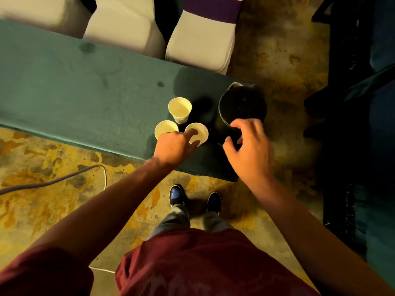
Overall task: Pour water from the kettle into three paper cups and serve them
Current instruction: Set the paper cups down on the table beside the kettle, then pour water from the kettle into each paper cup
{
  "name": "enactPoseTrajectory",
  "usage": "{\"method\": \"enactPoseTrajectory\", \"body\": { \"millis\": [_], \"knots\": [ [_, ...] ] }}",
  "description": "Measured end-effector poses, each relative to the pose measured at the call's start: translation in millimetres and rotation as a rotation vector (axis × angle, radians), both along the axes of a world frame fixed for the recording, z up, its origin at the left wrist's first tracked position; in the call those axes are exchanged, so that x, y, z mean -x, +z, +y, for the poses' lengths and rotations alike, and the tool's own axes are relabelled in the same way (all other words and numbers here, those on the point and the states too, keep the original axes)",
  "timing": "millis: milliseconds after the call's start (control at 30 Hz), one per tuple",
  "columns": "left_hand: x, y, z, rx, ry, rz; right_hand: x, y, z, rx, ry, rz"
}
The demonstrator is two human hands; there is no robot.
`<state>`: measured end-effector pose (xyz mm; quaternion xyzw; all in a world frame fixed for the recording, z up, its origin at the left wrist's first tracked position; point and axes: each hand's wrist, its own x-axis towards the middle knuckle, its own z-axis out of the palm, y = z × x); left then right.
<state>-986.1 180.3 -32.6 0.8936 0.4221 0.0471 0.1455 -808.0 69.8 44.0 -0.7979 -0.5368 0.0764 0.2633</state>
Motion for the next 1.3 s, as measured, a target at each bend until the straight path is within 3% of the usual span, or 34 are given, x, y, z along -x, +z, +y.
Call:
{"method": "enactPoseTrajectory", "body": {
  "millis": [133, 267, 333, 433, 533, 733, 1033, 1300],
  "knots": [
    [-13.8, -9.6, -11.5, 0.097, 0.071, 0.018, -28.6, -4.6, -13.0, 0.001, -0.153, 0.013],
    [-13.2, -14.9, -26.6, 0.120, 0.224, -0.207, -32.6, -34.4, -19.6, 0.254, -0.238, 0.353],
    [-9.4, -17.3, -30.7, 0.308, 0.432, -0.253, -32.9, -41.8, -17.2, 0.203, -0.255, 0.452],
    [-7.0, -23.1, -35.0, 0.629, 0.650, -0.300, -34.7, -39.7, -10.8, 0.168, -0.270, 0.752],
    [-17.7, -23.9, -35.7, 0.703, 0.823, -0.435, -43.6, -36.1, -9.8, 0.130, -0.311, 0.876],
    [-37.9, -30.8, -22.7, 0.660, 0.889, -0.444, -75.1, -19.8, -18.6, 0.120, -0.245, 0.805],
    [-44.8, -26.8, -18.6, 0.684, 0.688, -0.383, -96.6, 19.0, -56.1, 0.217, 0.042, 0.717],
    [-46.5, -26.6, -25.2, 0.632, 0.540, -0.250, -94.1, 18.8, -70.5, 0.291, 0.072, 0.651]
  ]
}}
